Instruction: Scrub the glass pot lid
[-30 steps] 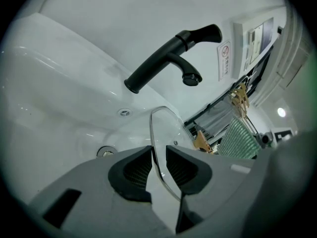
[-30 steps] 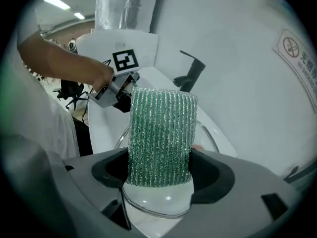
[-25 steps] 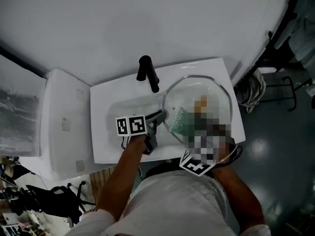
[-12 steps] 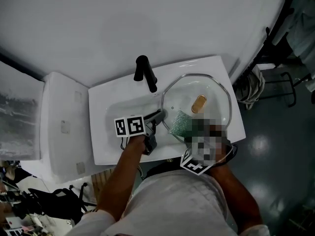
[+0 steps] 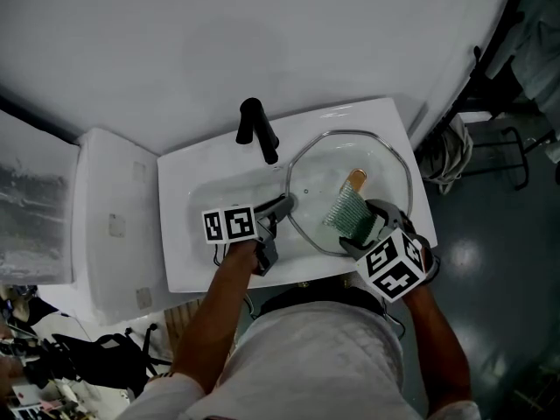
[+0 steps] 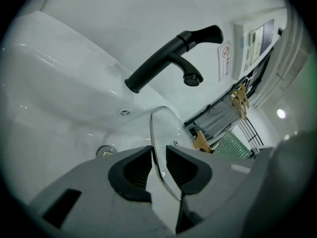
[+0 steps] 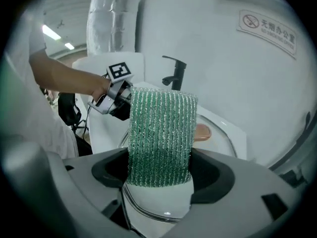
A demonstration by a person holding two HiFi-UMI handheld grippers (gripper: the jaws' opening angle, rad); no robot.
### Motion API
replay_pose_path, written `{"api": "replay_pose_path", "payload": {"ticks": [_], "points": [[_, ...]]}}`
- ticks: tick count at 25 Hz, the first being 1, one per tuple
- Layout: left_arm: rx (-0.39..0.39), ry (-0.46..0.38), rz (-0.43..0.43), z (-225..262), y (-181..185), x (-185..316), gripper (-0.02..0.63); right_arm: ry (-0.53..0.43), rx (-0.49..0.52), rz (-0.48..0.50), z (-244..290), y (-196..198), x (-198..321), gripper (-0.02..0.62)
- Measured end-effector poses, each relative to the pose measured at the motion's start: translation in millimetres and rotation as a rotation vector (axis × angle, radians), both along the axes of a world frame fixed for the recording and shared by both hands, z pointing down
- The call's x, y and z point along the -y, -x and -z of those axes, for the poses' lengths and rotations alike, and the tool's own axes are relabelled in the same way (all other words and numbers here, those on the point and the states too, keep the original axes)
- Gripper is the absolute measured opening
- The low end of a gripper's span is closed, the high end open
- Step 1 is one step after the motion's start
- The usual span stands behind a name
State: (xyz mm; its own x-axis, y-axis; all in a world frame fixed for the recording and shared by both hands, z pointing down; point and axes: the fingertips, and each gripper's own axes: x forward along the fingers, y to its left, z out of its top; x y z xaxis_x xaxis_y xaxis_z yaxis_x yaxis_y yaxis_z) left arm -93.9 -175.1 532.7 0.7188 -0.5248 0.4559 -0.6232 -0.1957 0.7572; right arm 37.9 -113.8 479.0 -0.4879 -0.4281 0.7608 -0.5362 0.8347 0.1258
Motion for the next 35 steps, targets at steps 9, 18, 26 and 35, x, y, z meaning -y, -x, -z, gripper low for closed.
{"api": "replay_pose_path", "payload": {"ticks": [9,18,26,35], "points": [[-0.001,0.005,0.001,-1,0,-1,0.101,0.107,0.23,-0.186,2,-43,36,0.348],[0.002,0.005,0.006,0,0,0,0.101,0.174,0.326,-0.257,1,-64,60,0.348],[0.005,0.004,0.006,0,0,0,0.101,0.272,0.496,-0.376,4,-80,72,0.348],[0.006,0.008,0.009,0,0,0,0.101,0.19,0.462,-0.349,24,-83,62,0.348]]}}
